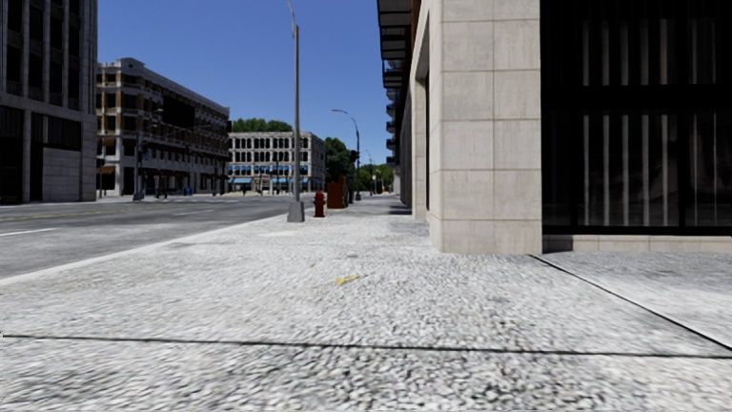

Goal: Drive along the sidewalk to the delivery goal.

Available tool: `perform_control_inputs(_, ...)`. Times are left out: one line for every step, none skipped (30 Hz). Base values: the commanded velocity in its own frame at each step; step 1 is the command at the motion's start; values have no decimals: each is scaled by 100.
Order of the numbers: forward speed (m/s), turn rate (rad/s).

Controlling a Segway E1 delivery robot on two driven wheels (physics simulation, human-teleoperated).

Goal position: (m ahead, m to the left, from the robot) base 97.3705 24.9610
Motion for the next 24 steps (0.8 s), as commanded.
perform_control_inputs(154, -26)
perform_control_inputs(154, -26)
perform_control_inputs(154, -27)
perform_control_inputs(154, -27)
perform_control_inputs(154, -27)
perform_control_inputs(154, -27)
perform_control_inputs(154, -27)
perform_control_inputs(155, -16)
perform_control_inputs(200, 0)
perform_control_inputs(200, 0)
perform_control_inputs(200, 0)
perform_control_inputs(200, 0)
perform_control_inputs(200, 0)
perform_control_inputs(200, 0)
perform_control_inputs(200, 0)
perform_control_inputs(200, 0)
perform_control_inputs(200, 0)
perform_control_inputs(200, 0)
perform_control_inputs(200, 0)
perform_control_inputs(200, 0)
perform_control_inputs(200, 0)
perform_control_inputs(200, 0)
perform_control_inputs(200, 0)
perform_control_inputs(200, 0)
